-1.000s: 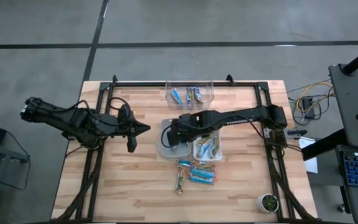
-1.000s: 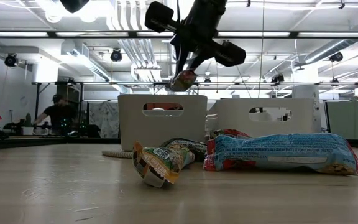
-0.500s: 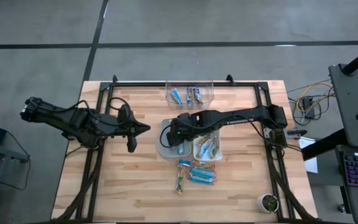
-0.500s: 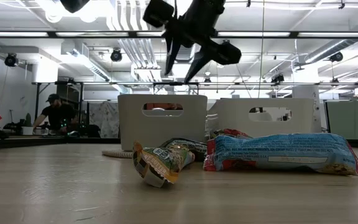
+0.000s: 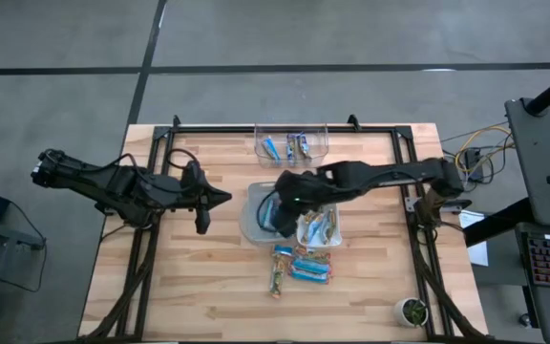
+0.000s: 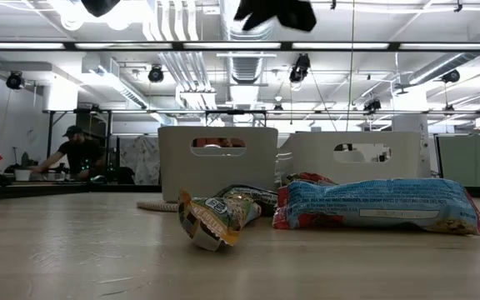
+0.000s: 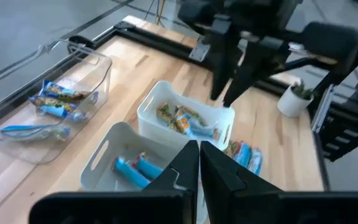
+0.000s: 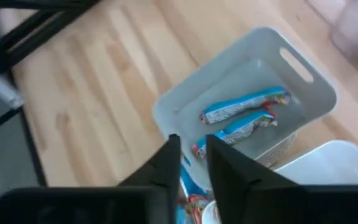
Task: Pick and place Granola Bars by type
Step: Put the orange granola bar into the white bin
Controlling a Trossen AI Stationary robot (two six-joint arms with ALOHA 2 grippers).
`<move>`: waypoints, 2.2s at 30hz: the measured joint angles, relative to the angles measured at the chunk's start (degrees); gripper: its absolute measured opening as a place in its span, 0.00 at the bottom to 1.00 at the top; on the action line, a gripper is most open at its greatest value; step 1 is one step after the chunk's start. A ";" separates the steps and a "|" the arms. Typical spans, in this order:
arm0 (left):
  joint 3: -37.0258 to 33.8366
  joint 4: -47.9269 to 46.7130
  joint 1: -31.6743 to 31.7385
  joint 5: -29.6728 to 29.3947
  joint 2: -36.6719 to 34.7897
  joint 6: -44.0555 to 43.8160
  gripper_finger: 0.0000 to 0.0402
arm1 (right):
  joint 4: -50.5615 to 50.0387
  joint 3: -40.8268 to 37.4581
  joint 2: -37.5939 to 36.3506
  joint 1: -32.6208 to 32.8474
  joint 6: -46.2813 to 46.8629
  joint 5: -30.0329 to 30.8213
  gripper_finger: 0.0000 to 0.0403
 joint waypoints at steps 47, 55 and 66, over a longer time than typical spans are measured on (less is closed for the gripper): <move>23.23 11.83 -11.55 6.21 31.90 -14.75 0.00 | -15.35 -0.09 -16.18 4.09 -21.30 10.61 0.02; 24.68 11.80 -13.27 3.35 34.71 -27.97 0.00 | -17.71 -0.11 -16.34 4.09 -22.09 10.58 0.02; 24.97 11.91 -14.37 2.34 36.59 -15.67 0.00 | -18.31 -0.11 -16.79 4.09 -22.29 10.51 0.02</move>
